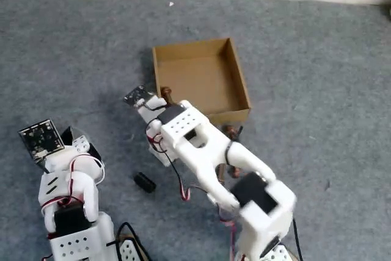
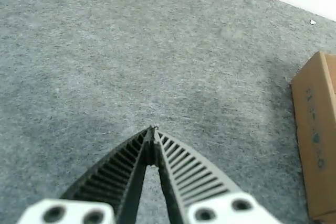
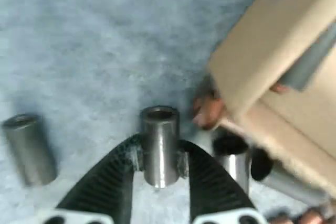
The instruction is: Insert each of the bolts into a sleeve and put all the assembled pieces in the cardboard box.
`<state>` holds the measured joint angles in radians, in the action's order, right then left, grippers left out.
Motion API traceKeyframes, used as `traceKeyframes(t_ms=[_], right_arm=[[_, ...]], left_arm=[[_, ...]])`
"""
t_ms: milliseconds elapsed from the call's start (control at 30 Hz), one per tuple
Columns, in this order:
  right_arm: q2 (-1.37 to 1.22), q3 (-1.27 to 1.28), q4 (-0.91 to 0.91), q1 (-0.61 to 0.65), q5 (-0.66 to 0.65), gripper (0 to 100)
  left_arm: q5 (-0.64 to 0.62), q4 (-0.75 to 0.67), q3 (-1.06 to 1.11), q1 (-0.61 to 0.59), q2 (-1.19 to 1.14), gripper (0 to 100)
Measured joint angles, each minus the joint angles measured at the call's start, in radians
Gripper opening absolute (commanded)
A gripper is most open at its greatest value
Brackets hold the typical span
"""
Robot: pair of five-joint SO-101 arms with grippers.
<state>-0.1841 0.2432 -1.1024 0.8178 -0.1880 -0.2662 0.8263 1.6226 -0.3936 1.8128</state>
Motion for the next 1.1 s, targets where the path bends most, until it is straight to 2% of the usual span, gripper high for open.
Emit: traceKeyframes(t_ms=[367,567,733,833,967,1100], right_arm=[[0.517,0.005,-0.264,-0.235,0.0,0.5],[0.755,0.152,-0.308,-0.397,0.0,0.5],[0.953,0.381,-0.219,-0.531,0.0,0.5],[1.056,0.522,-0.112,-0.618,0.051,0.5],[1.146,0.675,0.035,-0.73,0.153,0.5],[1.2,0.753,0.104,-0.804,0.218,0.5]], left_arm=[[0.0,0.0,0.0,0.0,0.0,1],[0.037,0.0,0.0,0.0,0.0,1],[0.215,0.0,0.0,0.0,0.0,1],[0.284,0.0,0.0,0.031,0.0,1],[0.391,0.0,0.0,0.17,0.0,4],[0.451,0.035,-0.026,0.322,0.0,5]])
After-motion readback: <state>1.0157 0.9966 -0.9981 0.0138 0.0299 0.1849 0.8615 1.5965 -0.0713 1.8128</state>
